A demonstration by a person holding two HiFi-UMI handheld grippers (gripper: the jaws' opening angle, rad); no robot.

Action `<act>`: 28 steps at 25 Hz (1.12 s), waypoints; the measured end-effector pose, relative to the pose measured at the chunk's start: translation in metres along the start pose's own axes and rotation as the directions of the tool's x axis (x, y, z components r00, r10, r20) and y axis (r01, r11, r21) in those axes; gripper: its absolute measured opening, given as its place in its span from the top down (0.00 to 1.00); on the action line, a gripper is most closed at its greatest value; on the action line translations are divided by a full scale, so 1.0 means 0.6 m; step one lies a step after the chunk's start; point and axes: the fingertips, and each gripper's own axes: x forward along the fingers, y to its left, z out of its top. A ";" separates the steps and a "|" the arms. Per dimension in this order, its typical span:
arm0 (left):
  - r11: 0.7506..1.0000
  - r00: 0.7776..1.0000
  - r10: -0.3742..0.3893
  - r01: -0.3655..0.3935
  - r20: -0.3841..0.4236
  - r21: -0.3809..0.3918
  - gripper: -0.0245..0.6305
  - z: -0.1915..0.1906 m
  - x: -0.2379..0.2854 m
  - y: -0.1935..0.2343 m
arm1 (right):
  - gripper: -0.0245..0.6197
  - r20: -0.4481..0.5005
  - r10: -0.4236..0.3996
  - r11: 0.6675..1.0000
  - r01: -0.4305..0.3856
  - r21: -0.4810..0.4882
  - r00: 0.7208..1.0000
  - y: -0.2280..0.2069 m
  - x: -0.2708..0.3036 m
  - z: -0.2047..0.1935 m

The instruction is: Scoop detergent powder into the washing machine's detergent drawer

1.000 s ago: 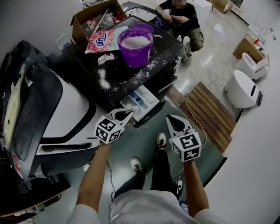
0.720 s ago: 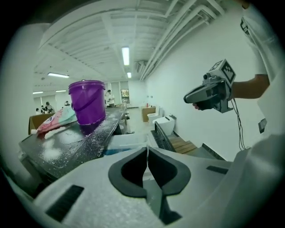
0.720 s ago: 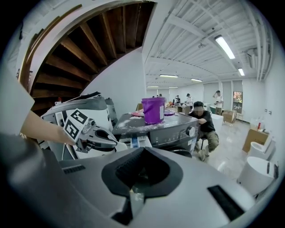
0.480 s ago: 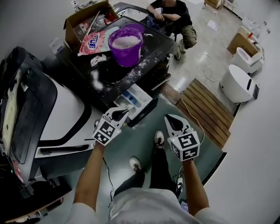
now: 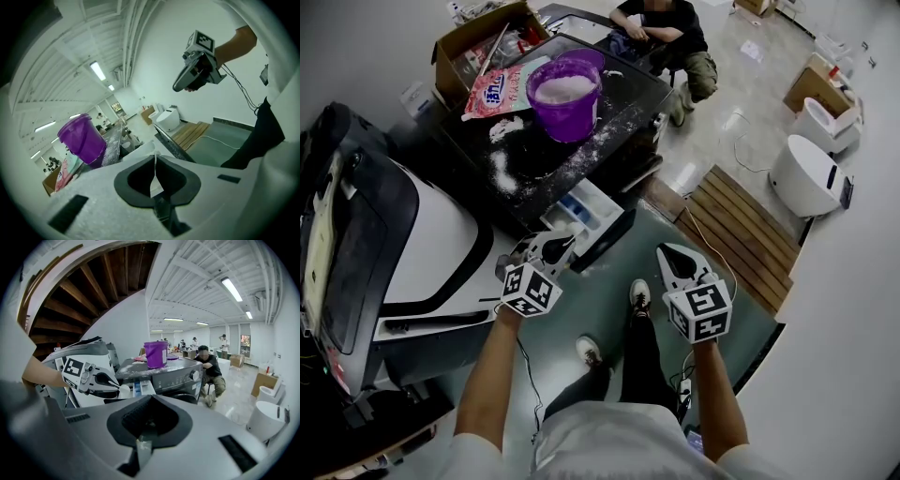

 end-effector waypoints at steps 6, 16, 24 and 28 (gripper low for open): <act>0.965 0.997 0.063 -0.048 -0.050 0.257 0.94 0.003 -0.002 -0.004 | 0.95 -0.006 0.006 1.000 -0.006 -0.005 1.000 0.004 0.002 -0.001; 0.811 0.985 0.143 -0.059 -0.100 0.582 0.94 0.007 -0.008 -0.004 | 0.95 -0.021 0.013 1.000 -0.013 -0.008 1.000 0.011 0.010 -0.007; 0.824 0.988 0.141 -0.077 -0.071 0.562 0.94 0.018 -0.009 -0.002 | 0.95 -0.025 0.016 1.000 -0.016 -0.010 1.000 0.013 0.017 -0.007; 0.946 0.994 0.106 -0.100 -0.004 0.309 0.94 0.029 -0.010 0.000 | 0.95 -0.032 0.017 1.000 -0.017 -0.006 0.999 0.013 0.018 -0.012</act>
